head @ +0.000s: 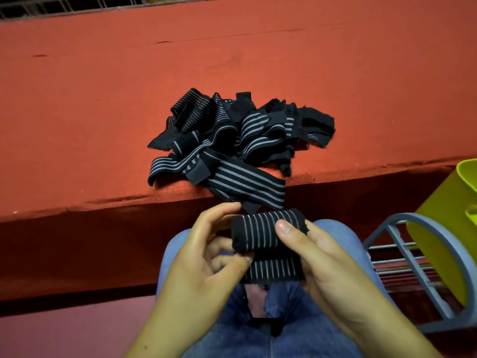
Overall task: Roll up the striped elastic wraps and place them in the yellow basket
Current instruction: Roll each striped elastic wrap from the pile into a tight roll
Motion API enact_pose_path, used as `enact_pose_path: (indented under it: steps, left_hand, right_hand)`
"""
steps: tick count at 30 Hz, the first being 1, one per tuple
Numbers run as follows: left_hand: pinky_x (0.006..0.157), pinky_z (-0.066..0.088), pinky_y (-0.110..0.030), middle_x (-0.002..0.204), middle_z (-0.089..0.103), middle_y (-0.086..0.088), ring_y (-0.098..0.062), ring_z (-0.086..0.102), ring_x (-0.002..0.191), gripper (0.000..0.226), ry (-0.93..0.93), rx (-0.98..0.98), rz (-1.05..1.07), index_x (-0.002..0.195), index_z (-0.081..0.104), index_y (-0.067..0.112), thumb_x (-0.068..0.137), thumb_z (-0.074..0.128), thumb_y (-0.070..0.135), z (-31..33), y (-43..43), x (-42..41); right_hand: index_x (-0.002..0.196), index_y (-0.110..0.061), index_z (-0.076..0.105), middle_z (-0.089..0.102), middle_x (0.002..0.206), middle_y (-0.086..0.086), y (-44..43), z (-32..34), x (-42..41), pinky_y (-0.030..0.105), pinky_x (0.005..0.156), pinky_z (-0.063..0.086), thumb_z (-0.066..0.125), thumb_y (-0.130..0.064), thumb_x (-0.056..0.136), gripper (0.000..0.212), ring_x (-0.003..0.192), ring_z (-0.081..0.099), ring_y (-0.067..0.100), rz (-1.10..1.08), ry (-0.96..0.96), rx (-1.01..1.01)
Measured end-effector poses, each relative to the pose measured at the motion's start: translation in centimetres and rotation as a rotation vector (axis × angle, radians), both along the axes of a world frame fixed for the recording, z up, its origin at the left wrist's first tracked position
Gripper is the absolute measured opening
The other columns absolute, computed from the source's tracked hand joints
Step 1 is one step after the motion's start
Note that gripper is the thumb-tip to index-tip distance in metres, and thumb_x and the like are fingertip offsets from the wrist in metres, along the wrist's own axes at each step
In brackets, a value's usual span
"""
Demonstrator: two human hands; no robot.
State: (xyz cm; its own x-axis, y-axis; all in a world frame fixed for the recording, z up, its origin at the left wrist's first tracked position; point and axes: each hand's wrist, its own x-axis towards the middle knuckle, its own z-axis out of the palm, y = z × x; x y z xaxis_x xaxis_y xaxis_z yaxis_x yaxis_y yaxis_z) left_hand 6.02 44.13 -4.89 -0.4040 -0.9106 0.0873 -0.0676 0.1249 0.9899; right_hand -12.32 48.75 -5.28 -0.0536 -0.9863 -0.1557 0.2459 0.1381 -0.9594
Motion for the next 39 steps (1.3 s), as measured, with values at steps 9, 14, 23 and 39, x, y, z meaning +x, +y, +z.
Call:
enact_pose_path:
  steps: [9,14,23,39]
  left_hand:
    - [0.090,0.061,-0.032,0.123,0.072,0.004,-0.036,0.066,0.109,0.052,0.021,0.120,-0.078,0.129,0.063,0.043,0.080,0.078,0.033,0.0,0.2,0.4]
    - [0.080,0.057,-0.021,0.116,0.075,0.006,-0.015,0.073,0.099,0.044,-0.009,0.088,-0.034,0.124,0.066,0.043,0.081,0.075,0.044,0.5,0.1,0.3]
    - [0.088,0.059,-0.026,0.116,0.074,0.003,-0.027,0.070,0.106,0.042,-0.029,0.048,-0.047,0.125,0.067,0.041,0.089,0.080,0.024,0.5,0.1,-0.1]
    - [0.079,0.054,-0.038,0.107,0.074,0.012,-0.032,0.066,0.094,0.041,-0.319,-0.156,-0.144,0.109,0.072,0.043,0.081,0.086,0.016,2.6,-1.1,-3.1]
  right_hand:
    - [0.109,-0.022,0.071,0.072,0.107,0.014,0.0,-0.1,-0.6,0.049,0.095,0.052,0.069,-0.042,0.076,0.039,0.102,0.068,0.024,0.023,-0.018,-0.034]
    - [0.114,-0.025,0.068,0.070,0.110,0.016,0.0,-0.2,-0.6,0.055,0.104,0.050,0.069,-0.035,0.074,0.041,0.106,0.068,0.027,0.055,0.035,-0.053]
    - [0.110,-0.025,0.071,0.076,0.105,0.009,0.0,0.2,-0.4,0.030,0.086,0.060,0.076,-0.036,0.087,0.026,0.100,0.075,0.019,-0.042,0.108,-0.068]
    - [0.118,-0.039,0.070,0.072,0.115,-0.015,1.0,2.5,-6.5,0.035,0.096,0.056,0.083,-0.035,0.087,0.034,0.110,0.069,0.006,0.092,0.719,-0.170]
